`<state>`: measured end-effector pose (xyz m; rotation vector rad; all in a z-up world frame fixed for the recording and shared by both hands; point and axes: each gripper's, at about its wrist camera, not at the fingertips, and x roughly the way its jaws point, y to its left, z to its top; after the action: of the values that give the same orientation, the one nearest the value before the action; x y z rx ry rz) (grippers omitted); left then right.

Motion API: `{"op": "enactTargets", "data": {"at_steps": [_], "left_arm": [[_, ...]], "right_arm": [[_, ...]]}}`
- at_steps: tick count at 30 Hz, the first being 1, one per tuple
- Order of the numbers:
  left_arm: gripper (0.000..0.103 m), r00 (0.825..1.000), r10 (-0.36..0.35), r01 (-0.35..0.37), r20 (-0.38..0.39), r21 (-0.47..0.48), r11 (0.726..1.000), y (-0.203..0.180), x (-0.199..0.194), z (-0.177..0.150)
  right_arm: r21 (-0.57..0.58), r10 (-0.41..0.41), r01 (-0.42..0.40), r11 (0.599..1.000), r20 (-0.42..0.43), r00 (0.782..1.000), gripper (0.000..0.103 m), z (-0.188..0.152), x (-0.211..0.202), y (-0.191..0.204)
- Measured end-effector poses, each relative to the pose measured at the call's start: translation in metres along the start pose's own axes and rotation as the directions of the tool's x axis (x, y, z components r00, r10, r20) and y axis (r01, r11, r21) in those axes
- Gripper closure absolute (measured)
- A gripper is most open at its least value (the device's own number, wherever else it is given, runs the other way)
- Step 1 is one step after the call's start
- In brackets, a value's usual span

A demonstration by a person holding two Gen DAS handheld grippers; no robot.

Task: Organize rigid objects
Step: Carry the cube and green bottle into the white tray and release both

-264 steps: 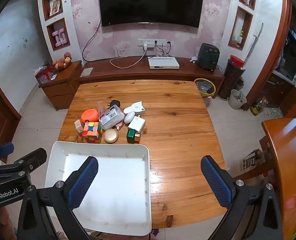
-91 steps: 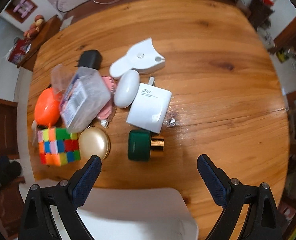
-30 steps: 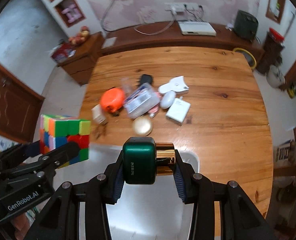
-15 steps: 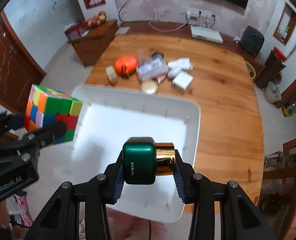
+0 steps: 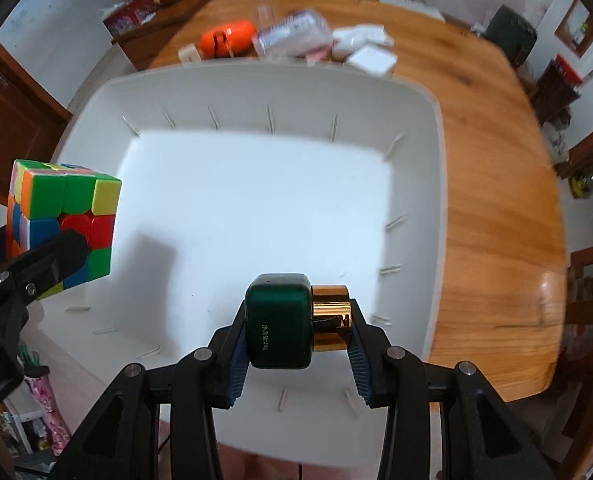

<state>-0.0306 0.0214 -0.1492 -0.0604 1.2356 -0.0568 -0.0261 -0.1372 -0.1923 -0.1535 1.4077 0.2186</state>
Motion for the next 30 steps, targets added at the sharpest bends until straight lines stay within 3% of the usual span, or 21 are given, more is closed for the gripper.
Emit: {"op": "enactTargets", "data": {"at_steps": [6, 13, 16, 20, 30], "left_arm": [[0.042, 1.000, -0.020, 0.020, -0.012, -0.006, 1.000, 0.004, 0.033, -0.007], [0.042, 1.000, -0.002, 0.001, -0.031, -0.031, 1.000, 0.012, 0.071, -0.009], [0.043, 1.000, 0.003, -0.003, -0.002, -0.023, 1.000, 0.011, 0.070, -0.008], [0.043, 1.000, 0.005, -0.005, 0.024, -0.014, 1.000, 0.010, 0.068, -0.005], [0.043, 1.000, 0.017, -0.017, 0.019, 0.000, 1.000, 0.011, 0.067, 0.004]], "right_arm": [[-0.006, -0.024, 0.024, 1.000, -0.035, 0.999, 0.060, 0.001, 0.025, 0.003], [-0.048, -0.037, 0.037, 0.998, -0.001, 0.999, 0.058, 0.004, 0.043, 0.009], [-0.039, -0.020, 0.021, 0.999, 0.030, 0.999, 0.046, 0.005, 0.042, 0.009], [-0.033, -0.038, 0.040, 0.999, 0.077, 0.996, 0.046, 0.008, 0.041, 0.009], [-0.014, -0.060, 0.061, 0.998, 0.105, 0.993, 0.046, 0.016, 0.036, 0.009]]}}
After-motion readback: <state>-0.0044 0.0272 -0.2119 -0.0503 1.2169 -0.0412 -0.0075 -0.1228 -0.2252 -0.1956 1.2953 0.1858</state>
